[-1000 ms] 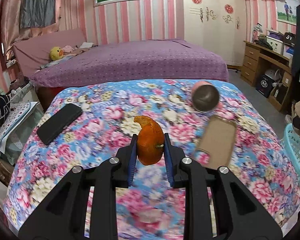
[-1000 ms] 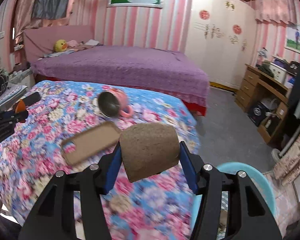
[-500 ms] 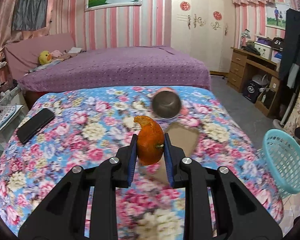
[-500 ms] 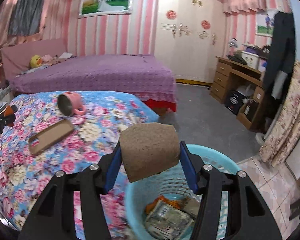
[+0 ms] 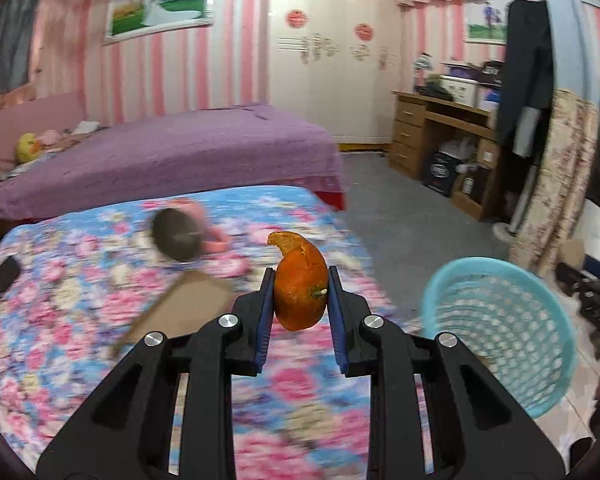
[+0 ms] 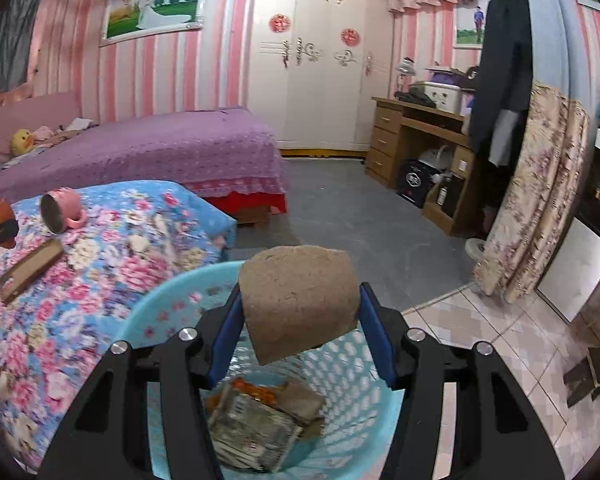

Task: Collect trash
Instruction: 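Carry the orange peel and cardboard tube over the blue basket, then open the left gripper to drop the peel while the right drops the tube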

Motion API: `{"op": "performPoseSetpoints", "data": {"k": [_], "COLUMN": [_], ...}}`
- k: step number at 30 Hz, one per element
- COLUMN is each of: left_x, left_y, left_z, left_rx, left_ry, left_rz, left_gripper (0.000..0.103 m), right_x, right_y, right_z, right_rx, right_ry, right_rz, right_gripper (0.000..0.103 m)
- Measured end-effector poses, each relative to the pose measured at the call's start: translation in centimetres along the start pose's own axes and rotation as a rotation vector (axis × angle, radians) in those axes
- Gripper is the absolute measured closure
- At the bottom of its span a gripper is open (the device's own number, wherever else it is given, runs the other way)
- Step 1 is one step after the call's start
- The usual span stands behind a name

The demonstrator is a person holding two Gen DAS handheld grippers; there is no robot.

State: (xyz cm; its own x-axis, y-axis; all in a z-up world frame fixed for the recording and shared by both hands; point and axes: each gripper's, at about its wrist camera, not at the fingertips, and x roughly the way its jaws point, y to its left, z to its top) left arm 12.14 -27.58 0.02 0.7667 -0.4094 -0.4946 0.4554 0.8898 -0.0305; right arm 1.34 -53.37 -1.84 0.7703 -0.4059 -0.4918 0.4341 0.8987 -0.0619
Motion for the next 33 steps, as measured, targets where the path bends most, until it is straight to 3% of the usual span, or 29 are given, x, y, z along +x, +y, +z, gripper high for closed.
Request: {"op": "performPoseSetpoints", "data": {"k": [9, 16, 21, 23, 25, 27, 33], "left_x": [2.6, 5.1, 6.8, 7.0, 6.6, 6.0, 4.6], "left_y": [-9.1, -13.5, -14.2, -14.1, -13.4, -12.6, -8.6], "left_z": [0.0, -0.6, -1.4, -1.5, -1.3, -1.1, -0.9], "left_rx": [0.082, 0.129, 0.153, 0.156, 0.15, 0.135, 0.082], "left_ry": [0.032, 0.073, 0.123, 0.125, 0.105, 0.085, 0.071], "left_rz": [-0.131, -0.158, -0.14, -0.117, -0.082, -0.052, 0.004], "left_gripper": [0.079, 0.079, 0.075, 0.061, 0.033, 0.021, 0.013], "right_x": [-0.7, 0.5, 1.1, 1.1, 1.2, 1.2, 1.4], "right_y": [-4.5, -6.2, -6.3, -6.1, -5.8, -5.6, -5.0], "right_z": [-0.6, -1.3, -1.2, -1.1, -1.2, -1.1, -1.0], "right_rx": [0.047, 0.083, 0.101, 0.092, 0.086, 0.085, 0.097], "right_ry": [-0.019, 0.009, 0.012, 0.014, 0.016, 0.015, 0.012], "right_rz": [-0.049, -0.047, -0.028, -0.02, -0.011, -0.005, 0.022], "right_gripper": [0.047, 0.047, 0.047, 0.047, 0.047, 0.047, 0.047]}}
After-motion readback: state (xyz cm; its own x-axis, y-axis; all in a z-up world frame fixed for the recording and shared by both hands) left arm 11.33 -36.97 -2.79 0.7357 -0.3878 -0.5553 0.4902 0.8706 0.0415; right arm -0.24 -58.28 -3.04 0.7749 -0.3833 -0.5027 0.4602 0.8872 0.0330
